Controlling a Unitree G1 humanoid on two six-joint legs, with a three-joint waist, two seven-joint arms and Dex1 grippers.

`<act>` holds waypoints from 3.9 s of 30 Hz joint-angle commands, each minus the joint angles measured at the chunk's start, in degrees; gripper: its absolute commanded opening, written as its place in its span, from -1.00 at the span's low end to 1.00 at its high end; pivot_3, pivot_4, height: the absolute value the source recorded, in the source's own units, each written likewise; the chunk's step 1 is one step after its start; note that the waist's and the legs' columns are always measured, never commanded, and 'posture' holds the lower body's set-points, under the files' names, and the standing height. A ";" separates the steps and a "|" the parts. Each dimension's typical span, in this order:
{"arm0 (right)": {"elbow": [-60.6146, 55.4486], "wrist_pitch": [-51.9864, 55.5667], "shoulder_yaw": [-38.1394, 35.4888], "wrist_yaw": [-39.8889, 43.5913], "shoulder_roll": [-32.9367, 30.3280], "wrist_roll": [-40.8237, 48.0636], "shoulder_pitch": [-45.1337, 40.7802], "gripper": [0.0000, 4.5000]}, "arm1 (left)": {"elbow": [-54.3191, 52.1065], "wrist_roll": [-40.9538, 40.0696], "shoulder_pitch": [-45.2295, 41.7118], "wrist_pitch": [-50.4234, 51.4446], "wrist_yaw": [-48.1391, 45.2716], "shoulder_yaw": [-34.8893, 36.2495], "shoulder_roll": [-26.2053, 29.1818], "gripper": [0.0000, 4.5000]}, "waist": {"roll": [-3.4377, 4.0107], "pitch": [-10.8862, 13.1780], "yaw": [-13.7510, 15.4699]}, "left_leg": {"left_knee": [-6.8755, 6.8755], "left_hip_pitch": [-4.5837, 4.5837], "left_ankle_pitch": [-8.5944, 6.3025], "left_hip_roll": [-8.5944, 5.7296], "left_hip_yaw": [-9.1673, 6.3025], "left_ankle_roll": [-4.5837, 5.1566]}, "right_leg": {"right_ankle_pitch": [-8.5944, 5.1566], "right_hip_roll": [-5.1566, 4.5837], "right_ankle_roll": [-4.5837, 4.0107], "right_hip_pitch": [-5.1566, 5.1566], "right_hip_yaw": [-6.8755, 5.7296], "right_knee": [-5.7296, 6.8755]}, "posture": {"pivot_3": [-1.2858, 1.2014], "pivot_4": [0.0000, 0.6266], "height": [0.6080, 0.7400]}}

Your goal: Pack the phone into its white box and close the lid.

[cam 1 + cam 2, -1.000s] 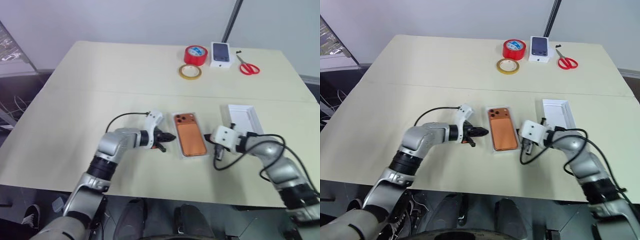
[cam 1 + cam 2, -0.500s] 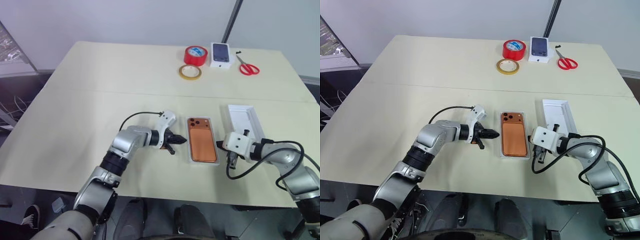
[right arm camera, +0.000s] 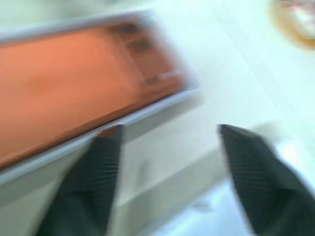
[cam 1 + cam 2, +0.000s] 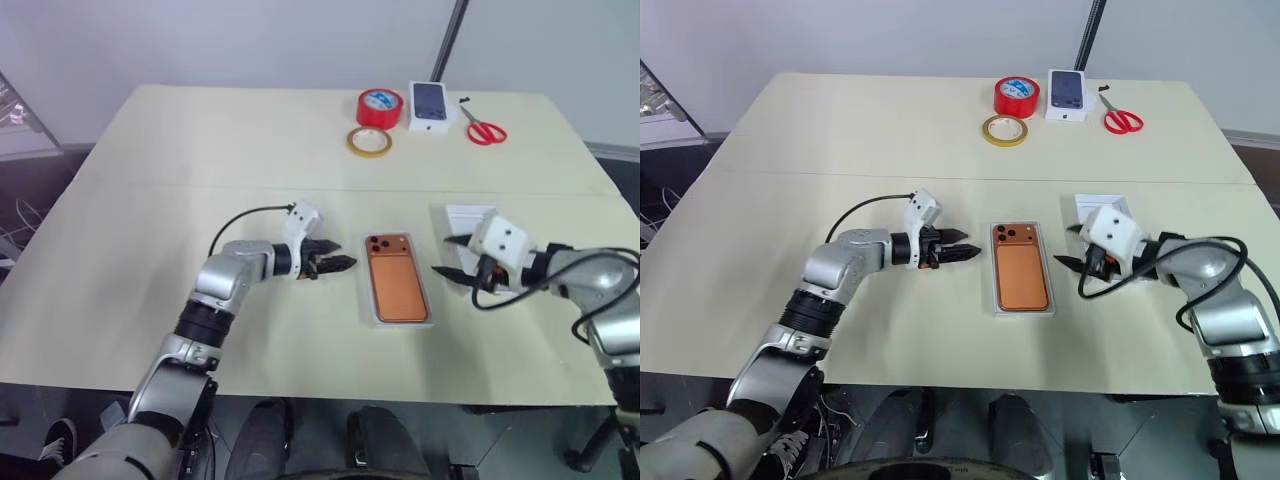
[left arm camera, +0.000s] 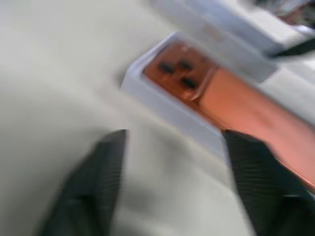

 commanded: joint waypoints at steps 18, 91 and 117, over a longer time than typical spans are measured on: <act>-19.93 53.39 -5.01 -16.37 3.52 6.91 1.35 0.98 | -8.76 -6.40 15.81 -30.20 -20.89 8.90 16.25 0.98 | 0.15 0.04 0.23 | 0.01 -0.37 -0.02 0.02 0.04 0.04 | 0.02 -0.19 -0.07 -0.42 0.01 0.02 | 0.03 -0.52 1.00; -18.54 39.34 -4.29 -63.64 26.81 104.96 16.02 -1.00 | -20.52 -8.39 21.56 -20.81 -5.24 6.59 9.39 -0.07 | 0.19 0.05 -0.70 | -0.05 -0.36 -0.08 0.10 0.09 0.15 | 0.03 0.09 -0.03 -0.41 0.06 0.04 | 0.03 -0.52 1.00; -11.24 32.70 -10.78 -68.90 22.33 104.95 13.65 -0.38 | -6.51 0.31 15.78 -27.01 1.50 -3.47 -6.47 -1.00 | 0.20 0.04 -0.19 | 0.10 -0.39 -0.10 0.07 0.11 0.18 | 0.03 0.07 -0.03 -0.33 0.05 0.03 | 0.03 -0.52 1.00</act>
